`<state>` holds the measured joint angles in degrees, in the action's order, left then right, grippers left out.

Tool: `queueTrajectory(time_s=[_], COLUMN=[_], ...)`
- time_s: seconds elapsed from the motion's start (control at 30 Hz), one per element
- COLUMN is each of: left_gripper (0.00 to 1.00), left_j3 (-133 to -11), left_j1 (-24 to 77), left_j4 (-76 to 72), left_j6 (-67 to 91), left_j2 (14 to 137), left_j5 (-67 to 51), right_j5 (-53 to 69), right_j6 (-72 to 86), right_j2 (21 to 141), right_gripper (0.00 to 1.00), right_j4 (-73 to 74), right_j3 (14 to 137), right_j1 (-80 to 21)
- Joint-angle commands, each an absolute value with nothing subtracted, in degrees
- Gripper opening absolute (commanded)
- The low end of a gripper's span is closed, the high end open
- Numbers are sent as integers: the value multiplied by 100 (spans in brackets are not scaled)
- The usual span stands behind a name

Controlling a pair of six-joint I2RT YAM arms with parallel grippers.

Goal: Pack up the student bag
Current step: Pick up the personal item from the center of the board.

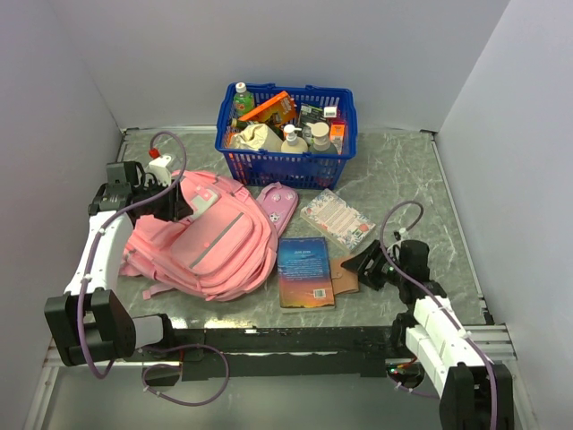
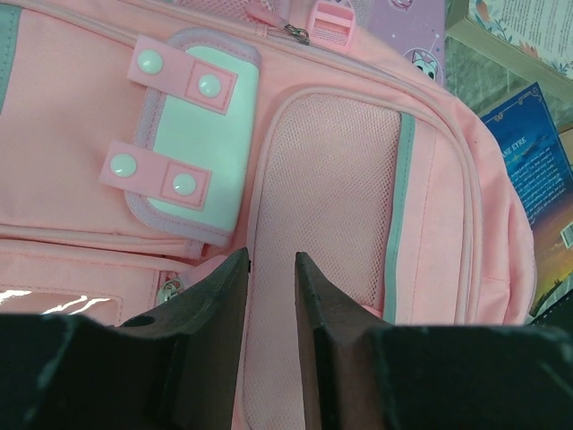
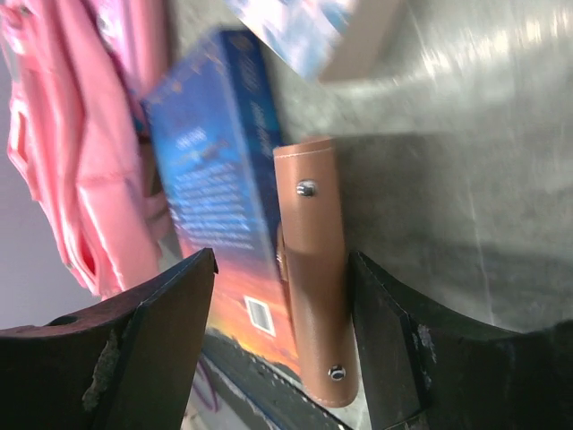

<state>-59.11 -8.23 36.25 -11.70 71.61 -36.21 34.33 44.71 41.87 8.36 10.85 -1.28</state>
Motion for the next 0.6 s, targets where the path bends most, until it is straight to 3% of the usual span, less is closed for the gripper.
queueTrajectory(time_s=[0.0,0.2,0.3,0.47,0.57], left_gripper=[33,33,33,34,40], left_j3=[-5985,-6003,-6012,-6310,-6819], left_j1=[-826,-774,-738,-729,-589], left_j4=[3445,3401,3419,3717,4314], left_j6=[-1081,-1011,-1011,-1177,-1546], left_j2=[7066,7110,7102,7049,7058], left_j5=[-3788,-3797,-3806,-3919,-4287], right_j5=[3779,3463,3287,3041,2857], right_j6=[4702,4465,4465,4360,4289], right_j2=[4254,4517,4710,4852,4738], right_gripper=[68,67,61,38,28], right_j4=[238,439,369,535,816], right_j3=[861,1142,1169,1309,1476], right_j1=[-211,-588,-738,-896,-932])
